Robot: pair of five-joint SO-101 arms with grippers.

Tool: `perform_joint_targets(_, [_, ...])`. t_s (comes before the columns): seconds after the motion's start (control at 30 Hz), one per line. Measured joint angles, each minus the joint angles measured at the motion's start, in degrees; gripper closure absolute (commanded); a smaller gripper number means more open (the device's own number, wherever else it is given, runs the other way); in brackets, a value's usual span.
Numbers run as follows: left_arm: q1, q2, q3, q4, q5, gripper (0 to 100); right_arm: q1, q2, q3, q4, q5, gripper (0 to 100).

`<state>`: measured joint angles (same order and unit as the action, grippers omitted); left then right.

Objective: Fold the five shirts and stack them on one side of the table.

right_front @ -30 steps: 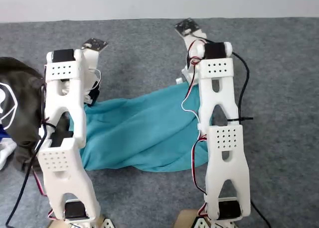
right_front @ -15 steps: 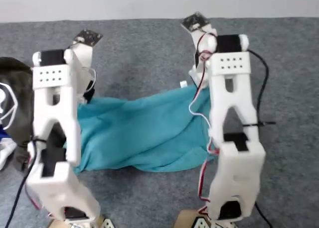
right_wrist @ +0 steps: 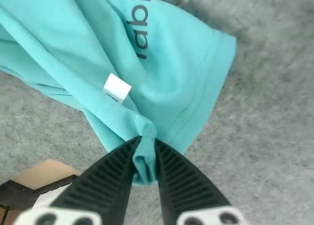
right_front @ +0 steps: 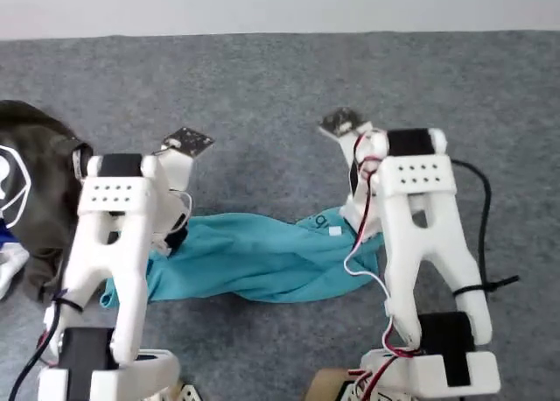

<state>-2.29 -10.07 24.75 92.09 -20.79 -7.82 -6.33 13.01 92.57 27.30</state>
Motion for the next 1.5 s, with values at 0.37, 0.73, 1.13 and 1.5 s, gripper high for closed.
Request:
perform_joint_targets(0.37, [0.9,-7.9,-7.1,4.7,-1.3,77,0.0,-0.1,4.4,-4.0,-0.2,98.9])
perform_joint_targets(0.73, [-7.7,6.5,-9.9,-0.6,-13.2,77,2.8,-0.1,4.4,-4.0,-0.6,98.9])
perform_joint_targets(1.13, [-7.8,22.4,-21.1,3.4,-20.9,99,2.8,-0.1,4.4,-4.0,-0.8,98.9])
perform_joint_targets(1.5, [-7.8,5.5,-10.3,6.7,-21.6,100,2.8,-2.5,4.5,-2.3,-2.3,98.9])
